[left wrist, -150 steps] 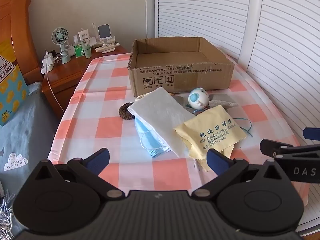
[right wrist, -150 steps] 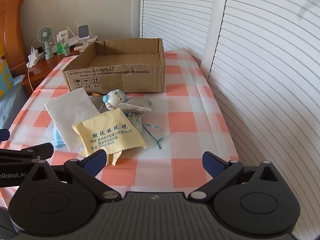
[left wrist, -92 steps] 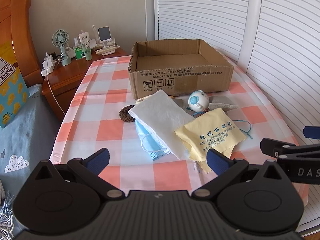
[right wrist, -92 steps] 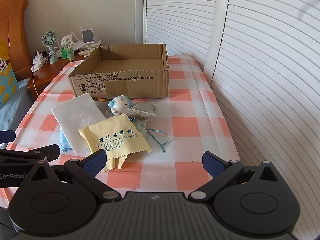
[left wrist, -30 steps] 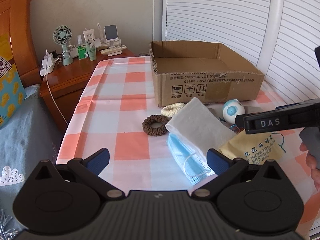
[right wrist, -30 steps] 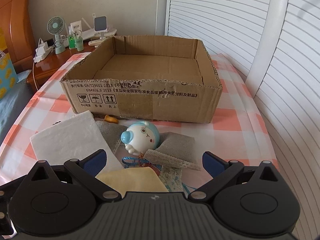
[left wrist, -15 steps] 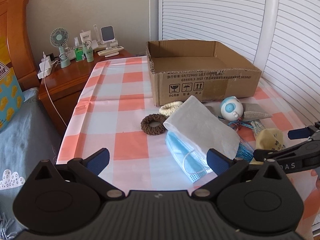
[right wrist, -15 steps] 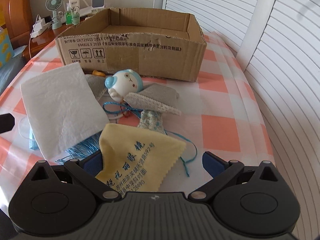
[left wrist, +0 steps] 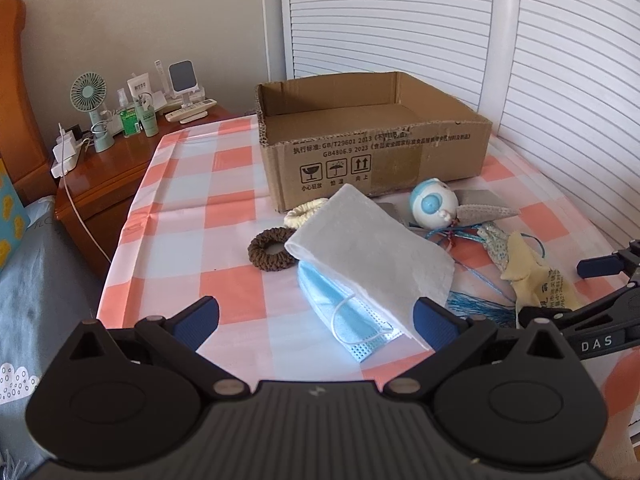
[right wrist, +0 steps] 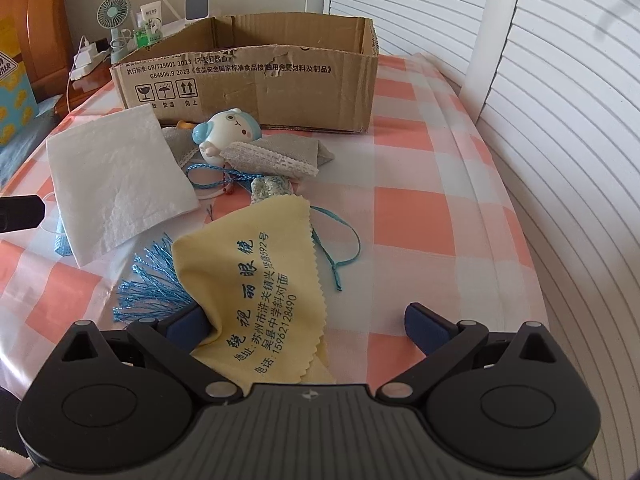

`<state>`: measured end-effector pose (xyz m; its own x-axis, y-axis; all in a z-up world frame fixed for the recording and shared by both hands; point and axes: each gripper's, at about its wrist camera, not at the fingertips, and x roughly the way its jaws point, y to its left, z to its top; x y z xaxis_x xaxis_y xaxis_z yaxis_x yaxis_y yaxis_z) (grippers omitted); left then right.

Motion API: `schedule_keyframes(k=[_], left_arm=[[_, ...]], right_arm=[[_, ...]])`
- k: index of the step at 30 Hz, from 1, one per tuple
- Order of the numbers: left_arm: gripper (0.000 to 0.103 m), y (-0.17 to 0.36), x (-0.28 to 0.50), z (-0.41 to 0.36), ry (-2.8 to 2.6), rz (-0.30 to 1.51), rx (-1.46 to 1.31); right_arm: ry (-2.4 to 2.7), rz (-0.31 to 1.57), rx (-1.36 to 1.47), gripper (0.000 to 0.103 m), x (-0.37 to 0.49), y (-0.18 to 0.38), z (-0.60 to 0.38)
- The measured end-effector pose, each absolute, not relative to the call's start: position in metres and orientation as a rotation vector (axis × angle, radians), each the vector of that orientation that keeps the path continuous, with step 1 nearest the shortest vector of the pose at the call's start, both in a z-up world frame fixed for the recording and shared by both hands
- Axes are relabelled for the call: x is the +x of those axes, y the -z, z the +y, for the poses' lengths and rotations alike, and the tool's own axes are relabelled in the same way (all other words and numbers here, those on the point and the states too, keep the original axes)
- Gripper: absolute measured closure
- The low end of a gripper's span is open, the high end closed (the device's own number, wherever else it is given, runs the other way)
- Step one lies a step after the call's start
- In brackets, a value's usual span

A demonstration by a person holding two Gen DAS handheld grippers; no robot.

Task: Organize soft objects
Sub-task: 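Move the left tool to the white cloth while the right tool approaches the yellow lens cloth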

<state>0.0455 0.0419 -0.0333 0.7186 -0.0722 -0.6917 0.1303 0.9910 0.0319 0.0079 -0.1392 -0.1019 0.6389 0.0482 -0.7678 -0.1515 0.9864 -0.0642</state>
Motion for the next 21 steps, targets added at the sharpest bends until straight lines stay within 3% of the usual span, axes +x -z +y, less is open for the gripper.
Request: schedule_keyframes(k=[13,21], left_arm=[[0.001,0.021,0.080,0.019,0.237,0.717,0.180],[0.001,0.037,0.126,0.000,0.340,0.815,0.294]], right_arm=[[-0.158,0.826,-0.135,0.000,0.004,0.104,-0.143],[-0.178,0.814,-0.140,0.000,0.002,0.104,-0.145]])
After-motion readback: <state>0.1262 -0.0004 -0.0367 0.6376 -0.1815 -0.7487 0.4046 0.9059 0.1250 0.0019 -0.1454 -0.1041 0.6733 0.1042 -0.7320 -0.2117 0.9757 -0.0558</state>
